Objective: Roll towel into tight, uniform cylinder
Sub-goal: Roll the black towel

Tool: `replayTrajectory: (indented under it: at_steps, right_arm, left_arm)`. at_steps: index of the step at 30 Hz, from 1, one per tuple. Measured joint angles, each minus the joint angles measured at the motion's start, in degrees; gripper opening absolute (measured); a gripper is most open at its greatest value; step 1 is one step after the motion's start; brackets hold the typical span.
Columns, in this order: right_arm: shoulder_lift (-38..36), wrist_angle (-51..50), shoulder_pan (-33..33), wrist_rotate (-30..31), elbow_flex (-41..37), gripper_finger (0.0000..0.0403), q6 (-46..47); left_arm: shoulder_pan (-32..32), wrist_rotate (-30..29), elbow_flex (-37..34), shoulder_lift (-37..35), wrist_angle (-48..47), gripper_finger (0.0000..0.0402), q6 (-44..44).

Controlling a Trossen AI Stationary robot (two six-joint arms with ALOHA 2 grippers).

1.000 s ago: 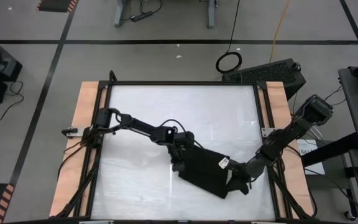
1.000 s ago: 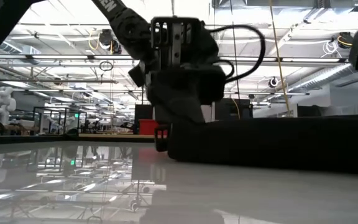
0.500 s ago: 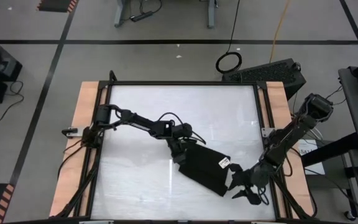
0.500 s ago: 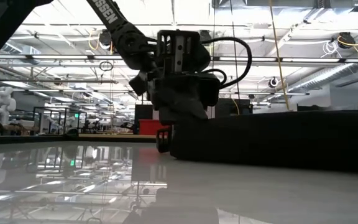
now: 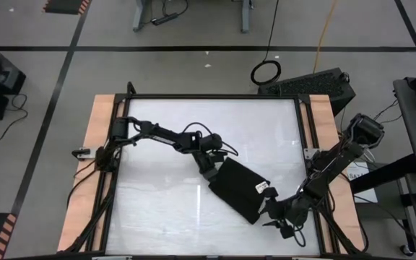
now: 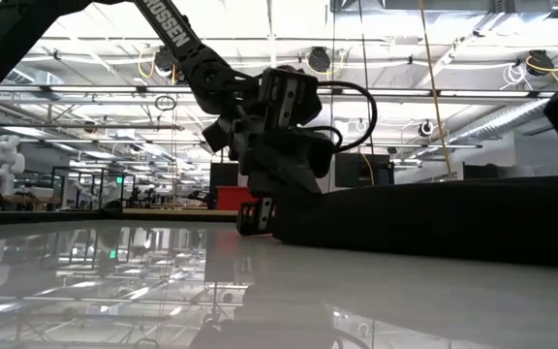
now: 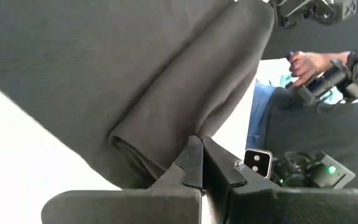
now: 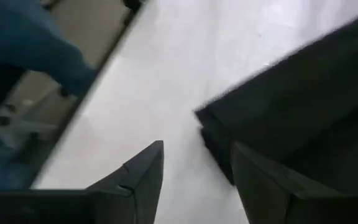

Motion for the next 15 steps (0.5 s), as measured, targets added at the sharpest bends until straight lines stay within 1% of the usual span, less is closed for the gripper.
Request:
replayTrajectory:
  at_steps: [4, 8, 13, 15]
  right_arm:
    - [2.16, 0.17, -0.10, 5.07, 0.00, 0.0201, -0.28]
    - [4.44, 1.07, -0.10, 5.63, 0.00, 0.0215, -0.09]
    - [6.30, 2.45, -0.08, 5.75, 0.00, 0.0212, 1.46]
    - [6.79, 2.68, -0.10, 7.12, 0.00, 0.0204, 2.85]
  left_arm:
    - [0.16, -1.25, 0.02, 0.00, 0.04, 0.0001, -1.27]
    - [0.16, -2.42, 0.02, 0.00, 0.02, 0.0001, -2.08]
    - [0.14, -3.85, 0.02, 0.00, -0.18, 0.0001, -3.35]
    - [0.16, -4.36, 0.02, 0.00, -0.31, 0.0001, -4.20]
